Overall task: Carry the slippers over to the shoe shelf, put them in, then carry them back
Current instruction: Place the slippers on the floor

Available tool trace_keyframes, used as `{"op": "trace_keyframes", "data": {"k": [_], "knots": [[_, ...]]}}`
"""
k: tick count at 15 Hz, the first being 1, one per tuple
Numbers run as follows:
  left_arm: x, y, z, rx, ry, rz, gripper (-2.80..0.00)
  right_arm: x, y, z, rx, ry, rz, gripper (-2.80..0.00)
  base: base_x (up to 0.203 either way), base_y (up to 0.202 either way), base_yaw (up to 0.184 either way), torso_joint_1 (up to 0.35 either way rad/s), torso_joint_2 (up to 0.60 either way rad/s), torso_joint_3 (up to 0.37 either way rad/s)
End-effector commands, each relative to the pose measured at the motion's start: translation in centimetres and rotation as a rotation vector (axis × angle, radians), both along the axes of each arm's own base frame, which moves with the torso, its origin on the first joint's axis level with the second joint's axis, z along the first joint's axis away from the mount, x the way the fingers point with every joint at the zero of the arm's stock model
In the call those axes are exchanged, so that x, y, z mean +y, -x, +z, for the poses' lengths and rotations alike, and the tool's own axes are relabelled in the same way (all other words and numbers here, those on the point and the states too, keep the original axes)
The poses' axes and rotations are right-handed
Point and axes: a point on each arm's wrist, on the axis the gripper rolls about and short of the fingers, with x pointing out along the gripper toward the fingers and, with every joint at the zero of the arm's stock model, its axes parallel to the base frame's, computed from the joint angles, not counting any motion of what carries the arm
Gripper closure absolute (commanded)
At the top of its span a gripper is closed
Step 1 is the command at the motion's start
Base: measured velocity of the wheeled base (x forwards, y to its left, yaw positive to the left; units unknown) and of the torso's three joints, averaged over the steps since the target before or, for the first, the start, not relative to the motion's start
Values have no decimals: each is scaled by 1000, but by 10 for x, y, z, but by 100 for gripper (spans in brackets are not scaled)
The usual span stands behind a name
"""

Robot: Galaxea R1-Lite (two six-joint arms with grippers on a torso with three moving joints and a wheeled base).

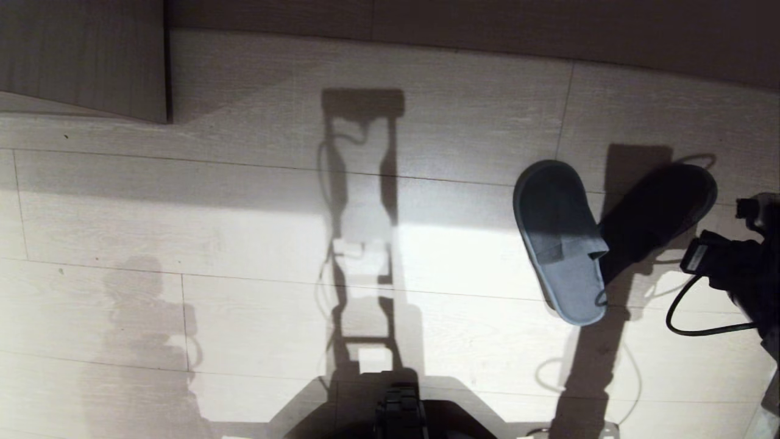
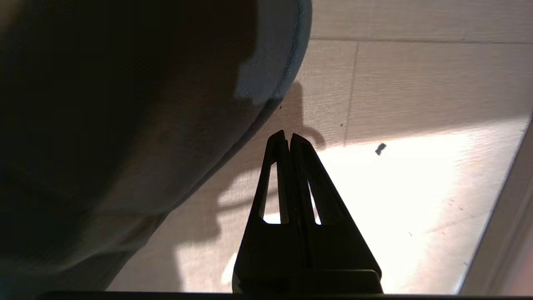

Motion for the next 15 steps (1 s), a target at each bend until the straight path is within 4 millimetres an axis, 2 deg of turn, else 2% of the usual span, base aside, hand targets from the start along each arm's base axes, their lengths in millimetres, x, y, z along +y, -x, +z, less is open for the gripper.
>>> {"op": "trace_keyframes", "data": {"k": [1, 4, 7, 10, 15], "knots": [[0, 0, 0, 1, 0, 0, 0, -5, -16, -29, 59, -20, -4, 0, 0, 0, 0, 0, 0, 0], [0, 0, 0, 1, 0, 0, 0, -9, -36, -22, -52, 17, 10, 0, 0, 0, 0, 0, 0, 0], [0, 0, 0, -1, 0, 0, 0, 0, -61, -18, -65, 16, 60, 0, 0, 0, 0, 0, 0, 0], [0, 0, 0, 0, 0, 0, 0, 21, -82, -16, -101, 18, 136, 0, 0, 0, 0, 0, 0, 0], [0, 0, 0, 0, 0, 0, 0, 49, -109, 3, -145, 24, 280, 0, 0, 0, 0, 0, 0, 0]]}}
